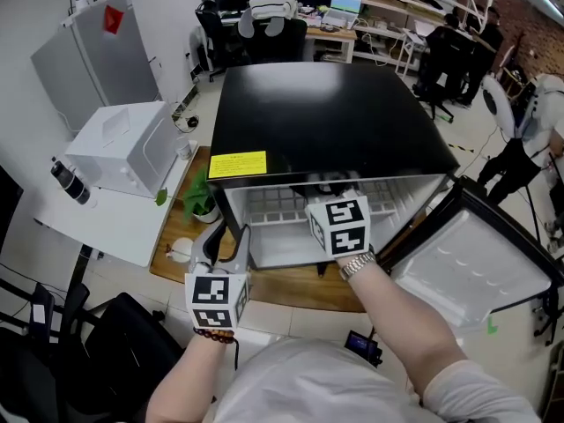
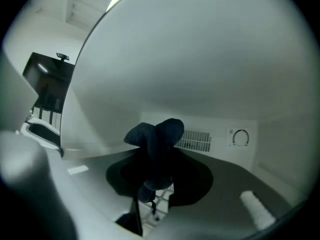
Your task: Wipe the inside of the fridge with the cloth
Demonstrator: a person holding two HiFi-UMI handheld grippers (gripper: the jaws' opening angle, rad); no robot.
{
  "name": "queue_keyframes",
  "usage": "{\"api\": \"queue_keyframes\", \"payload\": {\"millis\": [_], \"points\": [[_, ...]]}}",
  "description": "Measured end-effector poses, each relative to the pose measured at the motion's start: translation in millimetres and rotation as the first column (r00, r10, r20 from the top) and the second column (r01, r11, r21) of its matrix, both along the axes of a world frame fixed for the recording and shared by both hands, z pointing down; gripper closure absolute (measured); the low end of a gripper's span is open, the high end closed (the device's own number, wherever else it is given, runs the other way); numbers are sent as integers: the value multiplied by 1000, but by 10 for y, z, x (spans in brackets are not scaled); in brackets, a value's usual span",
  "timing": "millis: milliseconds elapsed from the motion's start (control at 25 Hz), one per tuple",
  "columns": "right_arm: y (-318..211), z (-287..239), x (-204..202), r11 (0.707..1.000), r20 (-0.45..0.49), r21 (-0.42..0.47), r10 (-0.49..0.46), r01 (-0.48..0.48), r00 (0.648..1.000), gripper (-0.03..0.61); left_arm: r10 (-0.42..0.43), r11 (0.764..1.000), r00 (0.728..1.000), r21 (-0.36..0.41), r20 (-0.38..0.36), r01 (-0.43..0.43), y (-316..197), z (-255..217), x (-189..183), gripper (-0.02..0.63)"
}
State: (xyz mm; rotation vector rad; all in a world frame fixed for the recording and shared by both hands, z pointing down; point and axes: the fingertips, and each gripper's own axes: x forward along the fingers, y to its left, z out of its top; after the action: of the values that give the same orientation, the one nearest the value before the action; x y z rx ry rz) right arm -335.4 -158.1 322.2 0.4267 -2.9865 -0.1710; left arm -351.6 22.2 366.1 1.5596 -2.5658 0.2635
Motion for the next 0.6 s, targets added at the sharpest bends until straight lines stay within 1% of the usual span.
{"api": "queue_keyframes", "payload": {"millis": [200, 320, 440, 600], "points": [[377, 94, -394, 990, -31, -81, -120, 117, 992, 472, 8, 1000, 1000, 0, 0, -8, -7, 5, 6, 462], [537, 194, -587, 981, -72, -113, -168, 159, 983, 472, 12, 1000, 1000, -2, -1, -12, -6, 11, 4, 462], [612, 332, -714, 979, -130, -115, -181, 166, 975, 472, 20, 1000, 1000, 1, -1, -20, -8, 8, 14, 462], [624, 548, -815, 983, -216, -103, -170, 151, 961, 472, 25, 1000, 1000, 3, 2, -25, 0, 4, 15, 462]]}}
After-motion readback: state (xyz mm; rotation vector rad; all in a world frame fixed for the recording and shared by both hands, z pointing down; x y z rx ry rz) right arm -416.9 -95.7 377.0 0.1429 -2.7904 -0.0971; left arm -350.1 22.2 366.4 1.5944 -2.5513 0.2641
